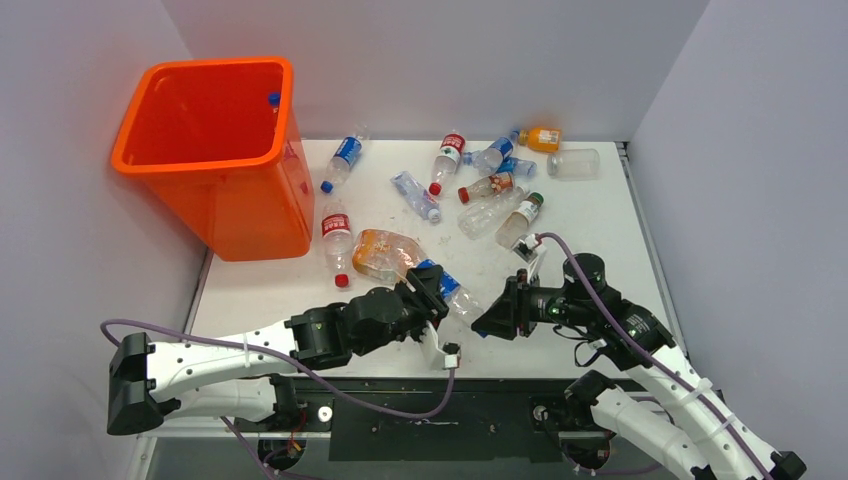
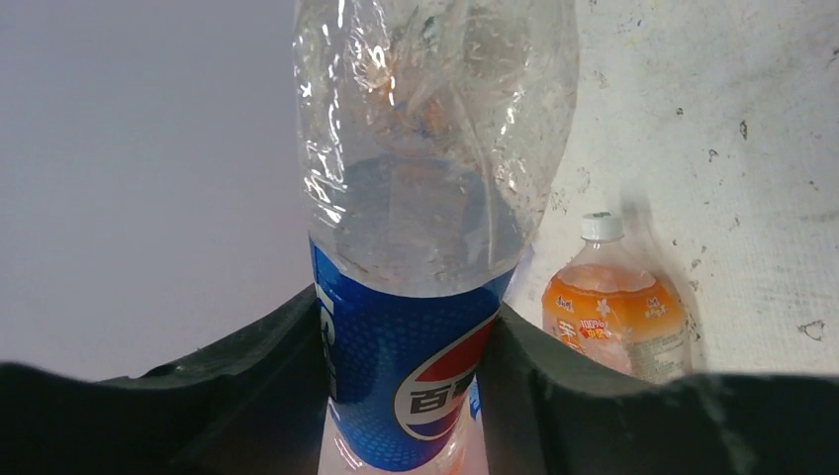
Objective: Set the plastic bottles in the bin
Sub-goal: Place the plastic bottle in the trash bin.
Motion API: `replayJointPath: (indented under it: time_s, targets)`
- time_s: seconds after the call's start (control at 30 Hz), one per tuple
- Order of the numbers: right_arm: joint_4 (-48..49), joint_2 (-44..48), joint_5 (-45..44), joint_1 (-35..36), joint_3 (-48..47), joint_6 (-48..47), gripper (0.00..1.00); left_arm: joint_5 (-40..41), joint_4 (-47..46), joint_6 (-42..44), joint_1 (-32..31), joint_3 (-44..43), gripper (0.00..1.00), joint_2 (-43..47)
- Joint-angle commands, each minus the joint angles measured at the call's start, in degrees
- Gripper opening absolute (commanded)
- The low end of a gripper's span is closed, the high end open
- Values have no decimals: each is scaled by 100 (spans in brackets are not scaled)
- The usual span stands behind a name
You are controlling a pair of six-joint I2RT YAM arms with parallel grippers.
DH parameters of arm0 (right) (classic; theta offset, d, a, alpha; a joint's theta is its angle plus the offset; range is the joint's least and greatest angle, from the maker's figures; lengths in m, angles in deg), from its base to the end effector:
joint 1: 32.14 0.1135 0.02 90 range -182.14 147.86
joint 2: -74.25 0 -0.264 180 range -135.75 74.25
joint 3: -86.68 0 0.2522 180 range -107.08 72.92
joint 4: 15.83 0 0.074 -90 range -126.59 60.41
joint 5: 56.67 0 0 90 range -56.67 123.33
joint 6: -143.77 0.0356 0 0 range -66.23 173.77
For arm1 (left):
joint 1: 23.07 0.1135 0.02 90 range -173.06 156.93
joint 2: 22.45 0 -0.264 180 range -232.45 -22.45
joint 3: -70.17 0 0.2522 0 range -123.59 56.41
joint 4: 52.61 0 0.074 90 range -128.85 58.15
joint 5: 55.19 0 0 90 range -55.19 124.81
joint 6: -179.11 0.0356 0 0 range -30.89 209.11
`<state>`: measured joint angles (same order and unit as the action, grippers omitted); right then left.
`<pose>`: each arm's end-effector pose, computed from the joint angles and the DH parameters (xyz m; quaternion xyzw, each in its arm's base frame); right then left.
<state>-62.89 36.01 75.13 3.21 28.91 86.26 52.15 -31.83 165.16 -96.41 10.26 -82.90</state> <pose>0.1000 0.1001 0.3147 -0.2049 0.7939 0.5234 0.2318 0.0797 -0.2294 0.3015 0.7649 0.2975 0.1376 0.5546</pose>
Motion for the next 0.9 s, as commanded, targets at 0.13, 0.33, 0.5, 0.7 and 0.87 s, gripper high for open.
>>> replayJointPath:
  time_s: [0.13,0.33,0.5,0.7,0.87]
  targets:
    - [511,129,-392,53,-629,-199,78,-224,-438,-1135,8,-186,35,253]
    - [1552,798,-1335,54,-239,40,92,-1448,-170,-4074,281,-418,30,694]
    - [3097,1824,-2038,48,812,916,91,-2950,-1436,-6899,987,189,27,1245]
    - [3585,2078,-1948,51,1221,501,90,-3915,-4196,-10426,1932,1416,18,1649]
    - [4262,1404,-955,51,1368,842,90,-3870,-5016,-11484,2097,1585,15,1499]
